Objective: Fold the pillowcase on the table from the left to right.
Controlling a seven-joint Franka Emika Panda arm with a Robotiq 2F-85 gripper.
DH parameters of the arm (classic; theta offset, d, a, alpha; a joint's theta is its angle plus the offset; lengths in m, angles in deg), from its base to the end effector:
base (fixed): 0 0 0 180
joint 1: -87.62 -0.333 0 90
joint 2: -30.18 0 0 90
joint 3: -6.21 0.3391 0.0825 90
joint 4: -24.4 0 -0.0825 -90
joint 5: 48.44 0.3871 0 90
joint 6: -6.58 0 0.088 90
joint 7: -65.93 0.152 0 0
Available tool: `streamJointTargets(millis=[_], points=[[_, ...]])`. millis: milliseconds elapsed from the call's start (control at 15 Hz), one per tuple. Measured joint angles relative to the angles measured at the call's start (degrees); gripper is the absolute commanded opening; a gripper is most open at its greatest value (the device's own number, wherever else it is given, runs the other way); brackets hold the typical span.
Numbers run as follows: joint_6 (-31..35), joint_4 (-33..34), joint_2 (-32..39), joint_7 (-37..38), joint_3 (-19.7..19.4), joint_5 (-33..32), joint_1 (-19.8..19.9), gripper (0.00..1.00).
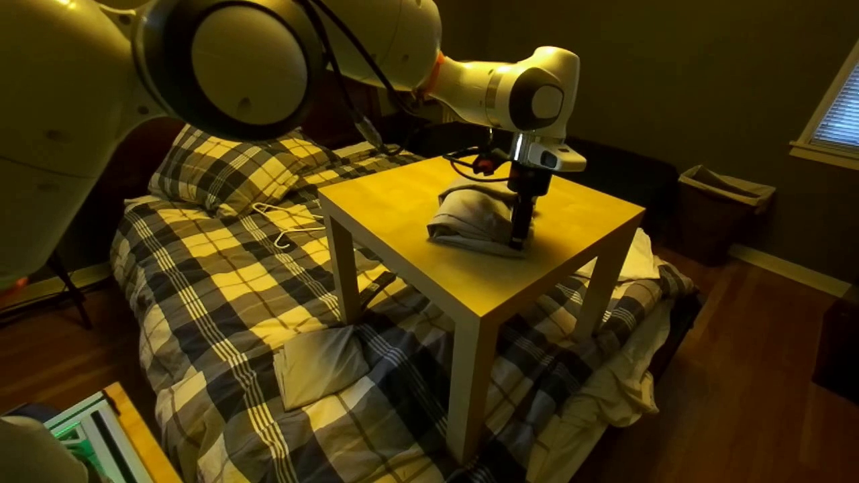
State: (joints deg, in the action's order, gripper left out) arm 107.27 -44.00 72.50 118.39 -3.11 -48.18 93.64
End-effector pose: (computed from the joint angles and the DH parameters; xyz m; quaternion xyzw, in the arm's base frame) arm 0.7216 -0.1679 0.3084 0.8346 -0.5420 -0.0614 0.0775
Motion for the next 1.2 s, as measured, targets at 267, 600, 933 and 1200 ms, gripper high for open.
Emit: streamJointTargets(millis=[267,600,933,1200], points=[[0.1,0.6,-0.3,-2.1,0.0,1.1,0.5,1.0],[0.8,1.3,-4.9,-2.3,0.0,1.0,0.3,1.0],[5.9,0.9,-11.0,-6.7,1.8,1.4,-0.5,1.0],[7.4,0.2,-13.7,-15.2,5.9,2.0,-1.0,1.0]])
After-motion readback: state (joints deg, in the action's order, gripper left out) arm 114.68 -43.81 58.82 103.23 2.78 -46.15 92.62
